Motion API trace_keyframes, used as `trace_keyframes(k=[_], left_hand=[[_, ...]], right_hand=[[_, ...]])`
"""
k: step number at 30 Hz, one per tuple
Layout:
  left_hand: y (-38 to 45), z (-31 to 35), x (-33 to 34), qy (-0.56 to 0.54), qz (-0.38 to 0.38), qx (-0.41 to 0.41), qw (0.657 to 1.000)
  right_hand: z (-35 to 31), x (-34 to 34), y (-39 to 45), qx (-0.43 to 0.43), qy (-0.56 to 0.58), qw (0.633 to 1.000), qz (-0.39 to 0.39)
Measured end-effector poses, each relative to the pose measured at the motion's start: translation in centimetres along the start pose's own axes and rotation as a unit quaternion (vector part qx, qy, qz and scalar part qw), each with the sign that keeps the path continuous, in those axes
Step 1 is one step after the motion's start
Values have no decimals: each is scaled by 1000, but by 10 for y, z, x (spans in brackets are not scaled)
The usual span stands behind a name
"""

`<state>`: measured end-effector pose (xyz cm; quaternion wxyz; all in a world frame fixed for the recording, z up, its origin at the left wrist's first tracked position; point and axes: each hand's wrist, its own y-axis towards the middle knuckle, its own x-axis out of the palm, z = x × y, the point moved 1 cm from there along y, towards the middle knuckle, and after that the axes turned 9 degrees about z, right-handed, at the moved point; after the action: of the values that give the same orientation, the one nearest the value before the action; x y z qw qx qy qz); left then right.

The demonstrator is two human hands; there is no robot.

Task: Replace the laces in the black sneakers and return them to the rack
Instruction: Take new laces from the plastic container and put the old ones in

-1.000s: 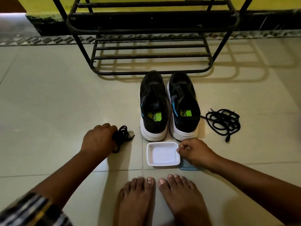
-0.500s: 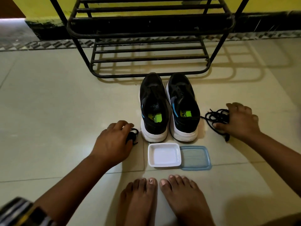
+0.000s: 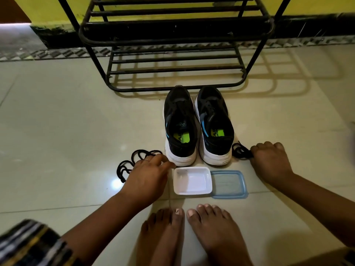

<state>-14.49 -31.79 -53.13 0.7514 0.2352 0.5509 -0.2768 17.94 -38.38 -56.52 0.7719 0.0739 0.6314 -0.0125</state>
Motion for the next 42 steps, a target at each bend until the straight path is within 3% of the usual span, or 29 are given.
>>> trace_keyframes(k=[3, 7, 11, 14, 16, 18, 21, 22, 24, 25, 28, 30, 32, 34, 37, 38, 40, 42], left_hand=[[3, 6, -5, -36, 24, 21, 999], [10, 27, -16, -167, 88, 50, 981], [16, 46, -23, -161, 132, 85, 974], [22, 58, -23, -82, 59, 119, 988], [22, 63, -20, -120, 1, 51, 991], [21, 64, -19, -216, 24, -27, 976], [21, 66, -23, -302, 84, -116, 942], [21, 66, -23, -331, 90, -154, 927], [22, 69, -20, -419, 91, -247, 869], [23, 73, -20, -476, 85, -304, 821], [27, 83, -21, -631, 47, -458, 624], [29, 86, -24, -710, 40, -494, 500], [29, 89, -29, -764, 41, -486, 422], [30, 93, -32, -764, 44, -483, 425], [32, 91, -28, -689, 88, -519, 499], [33, 87, -27, -675, 116, -523, 507], [35, 78, -28, -682, 168, -516, 491], [39, 73, -31, -702, 198, -501, 466]], right_hand=[[-7, -10, 2, 8, -32, 993, -113], [-26, -51, 16, 104, 133, 954, -249], [-64, -96, 27, -14, 205, 934, -293], [-82, -124, 26, -59, 306, 906, -288], [-85, -135, 26, -49, 394, 874, -281], [-88, -140, 24, -35, 469, 840, -270], [-97, -136, 18, 25, 532, 819, -213], [-102, -132, 16, 43, 539, 820, -189], [-113, -126, 10, 42, 490, 858, -150], [-118, -123, 8, 26, 447, 883, -140], [-128, -121, 2, -27, 340, 933, -119], [-131, -120, 0, -40, 291, 949, -113], [-132, -119, 1, -35, 257, 959, -112], [-134, -116, 4, -65, 232, 964, -114], [-138, -114, 0, -115, 251, 955, -112], [-138, -115, -2, -102, 288, 947, -102], [-135, -115, -7, -36, 386, 918, -84], [-136, -111, -8, 48, 494, 856, -142]])
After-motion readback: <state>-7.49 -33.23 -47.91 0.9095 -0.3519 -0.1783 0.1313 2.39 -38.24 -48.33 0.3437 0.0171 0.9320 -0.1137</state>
